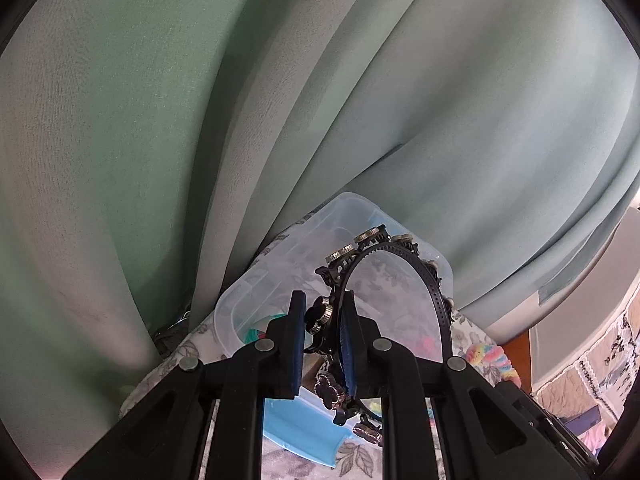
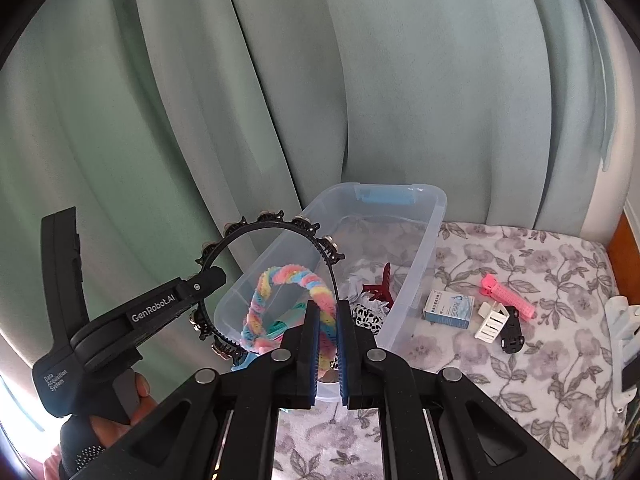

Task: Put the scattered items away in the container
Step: 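Lift the headband and pipe-cleaner with both tools and carry them over the bin, then lower the headband and pipe-cleaner into the bin with both tools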

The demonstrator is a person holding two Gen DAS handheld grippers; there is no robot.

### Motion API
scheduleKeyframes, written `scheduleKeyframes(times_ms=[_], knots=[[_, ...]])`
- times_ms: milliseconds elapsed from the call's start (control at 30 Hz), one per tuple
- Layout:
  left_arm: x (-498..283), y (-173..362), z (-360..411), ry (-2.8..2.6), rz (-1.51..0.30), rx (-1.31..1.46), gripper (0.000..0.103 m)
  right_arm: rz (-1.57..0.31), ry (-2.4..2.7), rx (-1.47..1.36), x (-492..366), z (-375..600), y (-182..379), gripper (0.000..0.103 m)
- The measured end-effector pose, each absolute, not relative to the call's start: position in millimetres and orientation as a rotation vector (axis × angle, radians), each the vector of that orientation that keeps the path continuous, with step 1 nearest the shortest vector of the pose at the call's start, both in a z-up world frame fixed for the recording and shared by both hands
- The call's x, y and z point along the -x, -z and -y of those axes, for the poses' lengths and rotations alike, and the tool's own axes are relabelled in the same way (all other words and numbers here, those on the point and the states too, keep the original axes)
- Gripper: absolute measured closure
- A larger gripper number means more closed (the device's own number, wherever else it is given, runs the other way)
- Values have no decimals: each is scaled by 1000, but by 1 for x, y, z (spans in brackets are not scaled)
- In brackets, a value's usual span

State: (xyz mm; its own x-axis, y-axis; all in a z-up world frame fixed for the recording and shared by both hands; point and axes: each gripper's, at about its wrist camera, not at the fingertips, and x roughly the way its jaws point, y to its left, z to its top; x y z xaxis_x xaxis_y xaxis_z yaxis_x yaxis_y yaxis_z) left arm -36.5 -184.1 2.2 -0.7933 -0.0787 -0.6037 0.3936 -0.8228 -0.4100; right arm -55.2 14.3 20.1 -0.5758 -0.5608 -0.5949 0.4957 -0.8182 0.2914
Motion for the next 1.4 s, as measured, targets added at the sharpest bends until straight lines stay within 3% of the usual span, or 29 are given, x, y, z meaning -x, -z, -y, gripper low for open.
scheduleKeyframes(times_ms=[533,1400], knots=[[58,26,203,2544,-794,-932,87,127,2301,-1054,88,10,17,95],[89,26,202,2506,-602,-910,87,279,2387,-1073,153,-12,31,95]])
